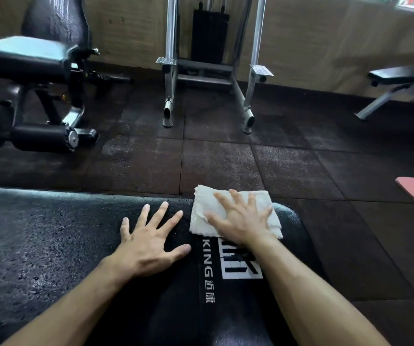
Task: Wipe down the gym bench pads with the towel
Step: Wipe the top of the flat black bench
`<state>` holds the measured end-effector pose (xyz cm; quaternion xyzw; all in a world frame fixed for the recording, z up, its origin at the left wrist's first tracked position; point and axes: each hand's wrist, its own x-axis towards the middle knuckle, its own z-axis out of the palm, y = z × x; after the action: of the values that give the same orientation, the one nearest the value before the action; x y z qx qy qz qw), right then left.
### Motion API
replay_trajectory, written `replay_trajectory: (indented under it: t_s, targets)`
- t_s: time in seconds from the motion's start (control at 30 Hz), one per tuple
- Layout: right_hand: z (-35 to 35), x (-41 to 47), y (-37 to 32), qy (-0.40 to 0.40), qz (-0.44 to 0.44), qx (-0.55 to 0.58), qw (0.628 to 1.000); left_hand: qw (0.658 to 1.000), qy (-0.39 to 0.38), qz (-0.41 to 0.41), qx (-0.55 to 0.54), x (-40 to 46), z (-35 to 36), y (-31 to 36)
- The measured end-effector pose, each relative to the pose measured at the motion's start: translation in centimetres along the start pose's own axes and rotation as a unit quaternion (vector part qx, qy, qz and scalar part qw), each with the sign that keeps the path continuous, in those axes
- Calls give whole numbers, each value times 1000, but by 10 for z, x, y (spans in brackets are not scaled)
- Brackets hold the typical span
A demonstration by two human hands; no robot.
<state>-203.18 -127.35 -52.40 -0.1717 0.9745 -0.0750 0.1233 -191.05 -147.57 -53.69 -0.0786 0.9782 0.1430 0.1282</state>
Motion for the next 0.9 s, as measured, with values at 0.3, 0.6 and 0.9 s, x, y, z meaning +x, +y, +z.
replay_trajectory:
  t_s: [0.3, 0.6, 0.9]
  targets:
    - [19, -75, 16, 34, -18, -41, 998, 1000, 3, 12, -13, -2, 1, -2]
    - [5, -18, -7, 27, -2, -13, 1000, 1000, 2, 13, -2, -6, 2, 0]
    - [10, -47, 1, 16, -9, -10, 1000, 1000, 14, 18, 1, -3, 3, -2]
